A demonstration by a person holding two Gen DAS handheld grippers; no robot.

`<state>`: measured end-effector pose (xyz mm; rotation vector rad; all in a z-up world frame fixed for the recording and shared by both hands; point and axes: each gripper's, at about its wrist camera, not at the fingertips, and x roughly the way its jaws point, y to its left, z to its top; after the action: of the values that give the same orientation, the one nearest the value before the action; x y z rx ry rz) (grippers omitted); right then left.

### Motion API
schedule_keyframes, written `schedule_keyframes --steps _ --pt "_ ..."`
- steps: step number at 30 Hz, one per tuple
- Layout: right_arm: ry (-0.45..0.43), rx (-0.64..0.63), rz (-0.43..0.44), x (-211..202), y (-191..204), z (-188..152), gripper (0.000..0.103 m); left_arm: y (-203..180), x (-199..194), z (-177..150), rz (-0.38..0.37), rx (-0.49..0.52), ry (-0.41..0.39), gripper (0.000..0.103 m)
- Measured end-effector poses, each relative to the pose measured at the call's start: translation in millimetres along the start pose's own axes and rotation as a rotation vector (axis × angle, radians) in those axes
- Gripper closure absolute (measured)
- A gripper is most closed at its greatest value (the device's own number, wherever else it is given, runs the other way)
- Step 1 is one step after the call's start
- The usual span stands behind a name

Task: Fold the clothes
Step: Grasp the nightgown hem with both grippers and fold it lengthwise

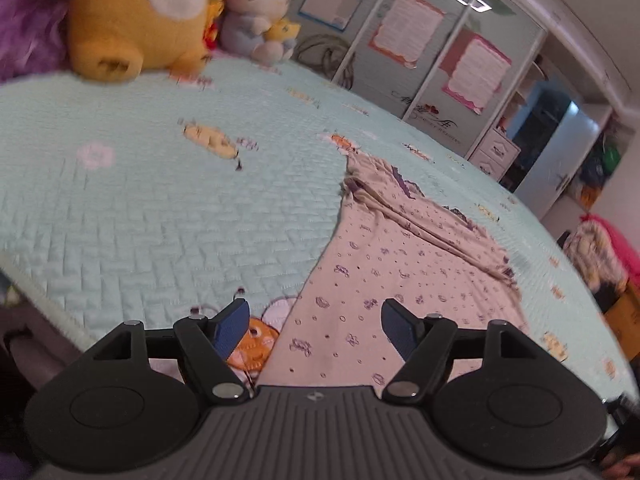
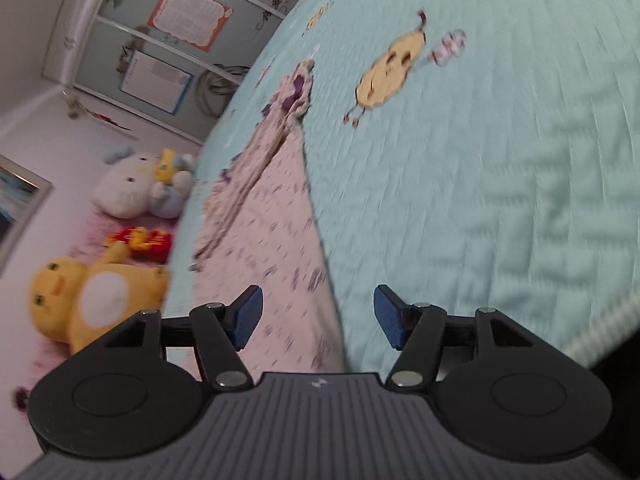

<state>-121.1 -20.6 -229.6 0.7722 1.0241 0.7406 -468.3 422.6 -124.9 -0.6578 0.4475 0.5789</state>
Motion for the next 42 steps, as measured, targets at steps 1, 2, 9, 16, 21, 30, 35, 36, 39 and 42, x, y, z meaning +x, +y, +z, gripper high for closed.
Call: schedule_keyframes --steps 1,2,9,16,21,30,35,36,39,42 --pt "0.012 0.020 0.024 -1.3 -2.7 -2.8 0.041 1.6 2.6 1.0 -0.008 -0.019 0.022 0.027" --pt "0.030 0.036 0.045 -1.4 -4.7 -5.5 0.041 1.7 6.1 1.2 -0.015 -0.029 0.043 0.027" --pt "0.093 0.057 0.096 -4.9 -8.3 -17.0 0.041 14.8 47.3 3.1 0.004 -0.145 0.232 0.027" --pt "0.107 0.067 0.117 -3.1 -8.7 -17.3 0.041 41.8 65.1 8.4 -0.065 -0.328 0.324 0.015" --pt "0.106 0.072 0.124 -4.3 -9.8 -16.6 0.041 49.0 67.7 11.0 -0.108 -0.353 0.367 0.014" --pt "0.111 0.067 0.124 -5.4 -9.9 -17.4 0.041 47.0 82.6 -3.2 -0.311 -0.561 0.419 0.030" --pt "0.114 0.060 0.119 -7.0 -10.1 -18.5 0.041 52.3 89.6 -21.0 -0.299 -0.611 0.439 0.072" --pt "0.115 0.060 0.119 -7.3 -10.1 -18.8 0.041 54.1 88.7 -21.6 -0.307 -0.620 0.434 0.072" --pt "0.119 0.057 0.118 -8.4 -10.1 -19.8 0.041 55.8 85.8 -20.6 -0.311 -0.611 0.424 0.079" --pt "0.123 0.051 0.109 -8.0 -8.8 -20.9 0.043 52.4 83.5 -15.3 -0.298 -0.568 0.414 0.086"
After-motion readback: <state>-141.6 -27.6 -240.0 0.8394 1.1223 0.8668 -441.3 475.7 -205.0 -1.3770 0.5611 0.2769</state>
